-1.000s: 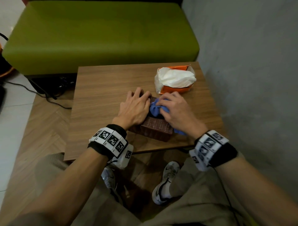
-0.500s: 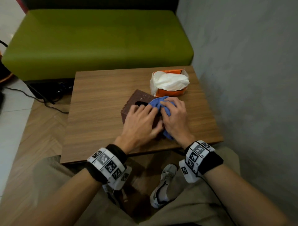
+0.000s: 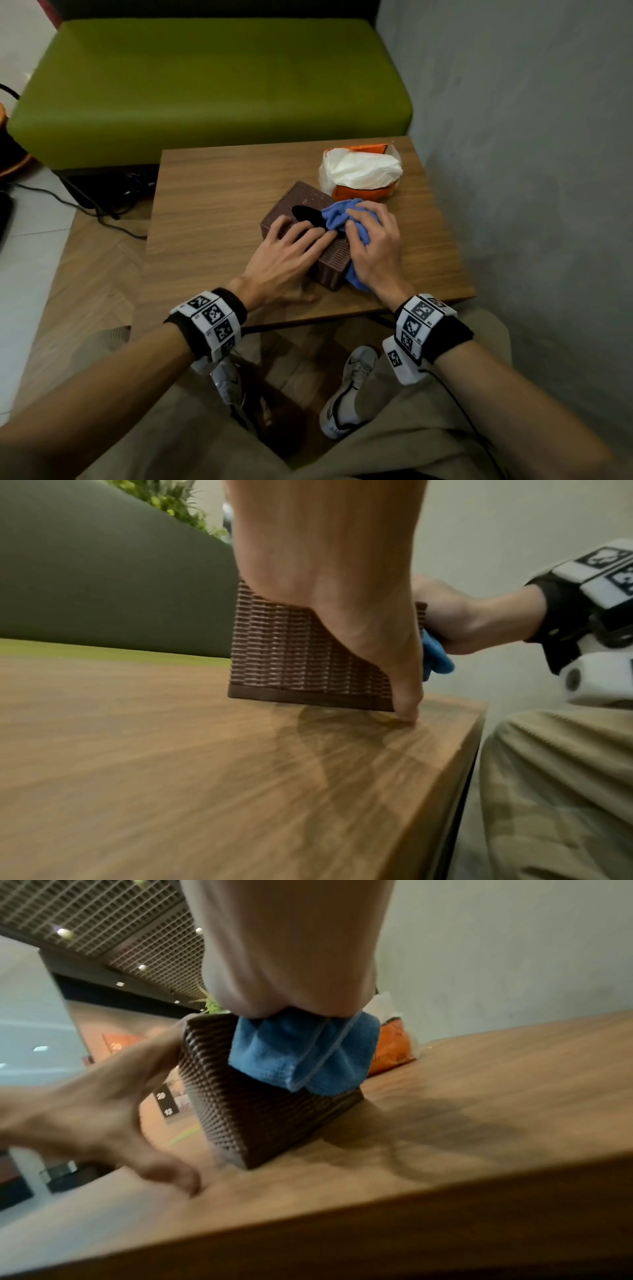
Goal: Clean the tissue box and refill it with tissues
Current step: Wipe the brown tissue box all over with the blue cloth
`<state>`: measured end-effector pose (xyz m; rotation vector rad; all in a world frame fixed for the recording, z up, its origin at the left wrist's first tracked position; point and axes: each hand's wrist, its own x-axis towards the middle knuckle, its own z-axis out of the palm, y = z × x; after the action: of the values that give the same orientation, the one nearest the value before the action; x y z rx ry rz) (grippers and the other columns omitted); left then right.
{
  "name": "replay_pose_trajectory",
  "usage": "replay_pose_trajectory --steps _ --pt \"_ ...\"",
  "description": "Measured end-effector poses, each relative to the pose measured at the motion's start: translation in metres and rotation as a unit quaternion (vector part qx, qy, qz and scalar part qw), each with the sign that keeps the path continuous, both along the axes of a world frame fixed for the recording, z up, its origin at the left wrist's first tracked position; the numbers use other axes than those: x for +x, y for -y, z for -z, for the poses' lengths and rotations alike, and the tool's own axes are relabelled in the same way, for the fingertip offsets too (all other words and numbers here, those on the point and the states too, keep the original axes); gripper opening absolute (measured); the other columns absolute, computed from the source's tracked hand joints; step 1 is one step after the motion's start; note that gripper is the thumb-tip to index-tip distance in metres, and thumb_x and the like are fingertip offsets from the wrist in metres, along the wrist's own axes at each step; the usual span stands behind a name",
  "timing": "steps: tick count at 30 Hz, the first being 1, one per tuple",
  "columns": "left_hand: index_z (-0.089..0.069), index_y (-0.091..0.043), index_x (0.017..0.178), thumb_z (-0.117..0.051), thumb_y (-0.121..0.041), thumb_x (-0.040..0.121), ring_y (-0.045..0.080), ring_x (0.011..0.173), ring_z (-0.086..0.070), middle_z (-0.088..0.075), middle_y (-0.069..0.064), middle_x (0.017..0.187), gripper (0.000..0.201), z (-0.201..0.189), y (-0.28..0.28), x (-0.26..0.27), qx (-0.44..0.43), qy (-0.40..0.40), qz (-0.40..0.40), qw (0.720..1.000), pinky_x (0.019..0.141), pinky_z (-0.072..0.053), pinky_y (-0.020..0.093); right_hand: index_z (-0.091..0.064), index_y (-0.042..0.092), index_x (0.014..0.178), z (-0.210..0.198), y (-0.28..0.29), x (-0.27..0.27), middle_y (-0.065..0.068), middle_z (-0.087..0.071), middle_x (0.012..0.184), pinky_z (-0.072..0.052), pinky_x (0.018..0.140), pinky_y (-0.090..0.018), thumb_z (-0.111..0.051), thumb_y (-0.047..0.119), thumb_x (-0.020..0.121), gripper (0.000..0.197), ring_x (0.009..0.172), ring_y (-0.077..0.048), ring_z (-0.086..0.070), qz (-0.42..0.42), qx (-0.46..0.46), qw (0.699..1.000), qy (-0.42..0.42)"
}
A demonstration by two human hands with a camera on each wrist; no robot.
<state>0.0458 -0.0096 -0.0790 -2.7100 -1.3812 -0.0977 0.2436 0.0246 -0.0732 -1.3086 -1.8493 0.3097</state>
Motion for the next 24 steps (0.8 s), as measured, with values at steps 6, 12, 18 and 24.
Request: replay_pose_trajectory --steps 6,12,18,24 --pt "-0.057 -0.001 0.119 -0.057 -0.075 0.072 0.032 0.108 -0.055 -0.06 0.014 0.113 0.088 -0.003 -0.018 0.002 0.013 0.063 0.024 0.998 0.108 -0.031 0.044 -0.07 0.01 0.1 0.015 0.031 0.002 -0.007 -0.064 0.11 -0.037 0.091 -0.039 -0.057 0.021 0.091 0.019 0.111 -0.025 -0.05 -0.102 0.083 0.987 0.097" --pt "-0.056 -0.007 0.115 -0.06 -0.071 0.072 0.03 0.104 -0.055 -0.06 0.009 0.11 0.077 -0.006 -0.024 0.005 0.01 0.068 0.02 0.997 0.101 -0.033 0.042 -0.06 0.01 0.089 0.008 0.032 0.005 -0.013 -0.059 0.106 -0.039 0.085 -0.045 -0.055 0.023 0.088 0.014 0.106 -0.028 -0.046 -0.15 0.095 0.976 0.124" --pt "-0.057 -0.012 0.112 -0.053 -0.075 0.073 0.027 0.089 -0.058 -0.063 0.006 0.102 0.074 -0.018 -0.035 0.004 0.006 0.05 0.044 0.998 0.089 -0.033 0.039 -0.059 0.011 0.094 0.012 0.03 -0.005 -0.011 -0.054 0.109 -0.042 0.085 -0.041 -0.051 0.023 0.091 0.015 0.102 -0.026 -0.047 -0.093 0.051 0.991 0.08" --pt "-0.055 -0.018 0.112 -0.064 -0.083 0.058 0.022 0.089 -0.058 -0.064 0.0 0.103 0.085 -0.024 -0.04 0.001 -0.016 0.077 0.048 0.996 0.086 -0.038 0.04 -0.057 0.013 0.106 -0.006 -0.01 0.004 -0.003 -0.053 0.108 -0.045 0.087 -0.029 -0.048 0.017 0.1 0.012 0.098 -0.011 -0.051 0.051 -0.034 0.99 -0.128"
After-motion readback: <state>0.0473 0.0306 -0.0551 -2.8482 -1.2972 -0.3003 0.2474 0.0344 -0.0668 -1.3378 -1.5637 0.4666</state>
